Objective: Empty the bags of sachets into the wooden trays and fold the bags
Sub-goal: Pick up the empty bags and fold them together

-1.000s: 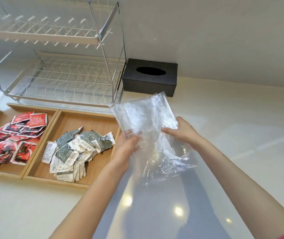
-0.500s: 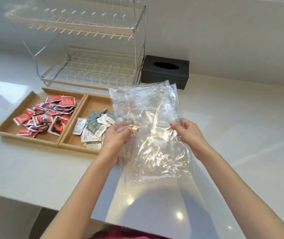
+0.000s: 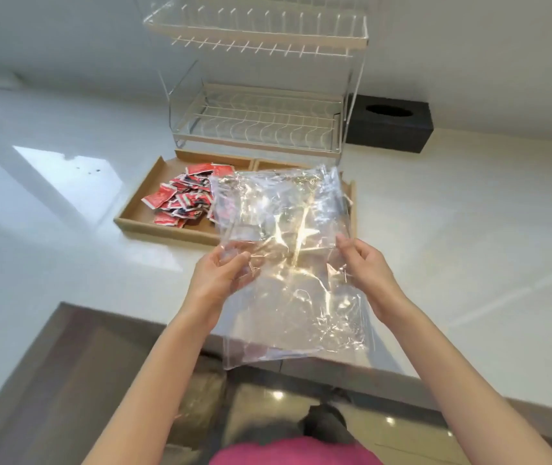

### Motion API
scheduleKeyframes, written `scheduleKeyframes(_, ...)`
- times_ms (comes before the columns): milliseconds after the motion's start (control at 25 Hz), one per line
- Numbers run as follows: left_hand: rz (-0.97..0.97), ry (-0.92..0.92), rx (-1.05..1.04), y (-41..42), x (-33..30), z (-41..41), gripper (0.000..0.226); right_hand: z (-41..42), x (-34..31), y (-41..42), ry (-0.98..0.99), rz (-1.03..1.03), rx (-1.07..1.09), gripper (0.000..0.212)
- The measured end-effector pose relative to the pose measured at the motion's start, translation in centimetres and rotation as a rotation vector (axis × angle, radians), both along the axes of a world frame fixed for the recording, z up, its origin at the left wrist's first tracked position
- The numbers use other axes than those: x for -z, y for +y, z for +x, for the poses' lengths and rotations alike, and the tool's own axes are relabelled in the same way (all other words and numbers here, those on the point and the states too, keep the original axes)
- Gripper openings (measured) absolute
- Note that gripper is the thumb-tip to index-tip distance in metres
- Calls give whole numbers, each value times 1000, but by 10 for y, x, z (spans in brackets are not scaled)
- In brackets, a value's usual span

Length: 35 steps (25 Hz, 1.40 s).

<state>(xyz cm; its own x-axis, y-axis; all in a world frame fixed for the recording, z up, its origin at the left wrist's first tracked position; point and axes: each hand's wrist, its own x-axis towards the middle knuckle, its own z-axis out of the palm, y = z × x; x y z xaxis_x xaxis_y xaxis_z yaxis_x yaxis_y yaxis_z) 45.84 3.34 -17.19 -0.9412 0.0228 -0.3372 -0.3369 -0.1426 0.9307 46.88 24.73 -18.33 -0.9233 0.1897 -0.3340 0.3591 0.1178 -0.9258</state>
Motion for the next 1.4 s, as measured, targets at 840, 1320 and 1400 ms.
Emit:
scheduleKeyframes(840,-223,-382,-131,-212,107,162,20,130,85,-207,-402,-13,-325,19)
scheduleKeyframes(1320,-400,-624,-100,-239,240,166,17,119,227,-244,-754,-25,-310,20)
scheduleKeyframes(1400,-376,-647,-139,-243,281,158,22,110,268,-251,-780,-35,-268,11)
